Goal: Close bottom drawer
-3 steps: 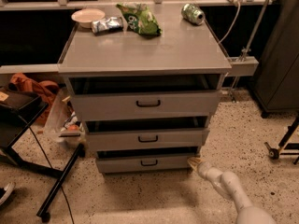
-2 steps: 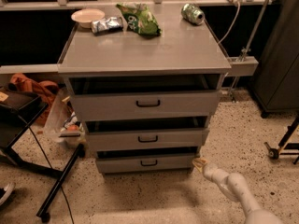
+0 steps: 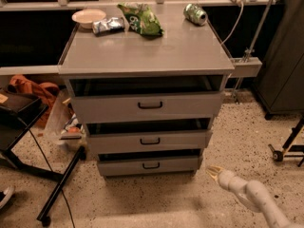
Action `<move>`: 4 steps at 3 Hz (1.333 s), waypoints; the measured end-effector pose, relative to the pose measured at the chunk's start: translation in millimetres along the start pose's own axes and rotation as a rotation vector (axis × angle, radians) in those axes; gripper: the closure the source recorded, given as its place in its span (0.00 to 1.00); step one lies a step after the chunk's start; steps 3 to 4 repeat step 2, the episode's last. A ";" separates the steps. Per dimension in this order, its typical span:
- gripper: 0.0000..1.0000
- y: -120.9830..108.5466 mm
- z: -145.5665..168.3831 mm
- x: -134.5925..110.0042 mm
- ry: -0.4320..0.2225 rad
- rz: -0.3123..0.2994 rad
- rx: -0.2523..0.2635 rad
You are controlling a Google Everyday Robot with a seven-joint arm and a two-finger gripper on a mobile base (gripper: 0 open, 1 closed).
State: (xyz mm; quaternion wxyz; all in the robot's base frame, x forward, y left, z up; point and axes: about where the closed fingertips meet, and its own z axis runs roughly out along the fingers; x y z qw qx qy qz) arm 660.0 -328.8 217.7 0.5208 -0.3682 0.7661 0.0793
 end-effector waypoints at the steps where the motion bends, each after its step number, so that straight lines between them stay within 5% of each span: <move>1: 1.00 -4.4 -38.7 -7.1 0.021 -0.012 -0.003; 2: 1.00 -7.3 -69.8 -16.6 0.041 -0.029 0.000; 4: 1.00 -7.3 -69.8 -16.6 0.041 -0.029 0.000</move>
Offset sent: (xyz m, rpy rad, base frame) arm -0.0702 -0.0541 0.0776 -0.0844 0.0201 -0.0034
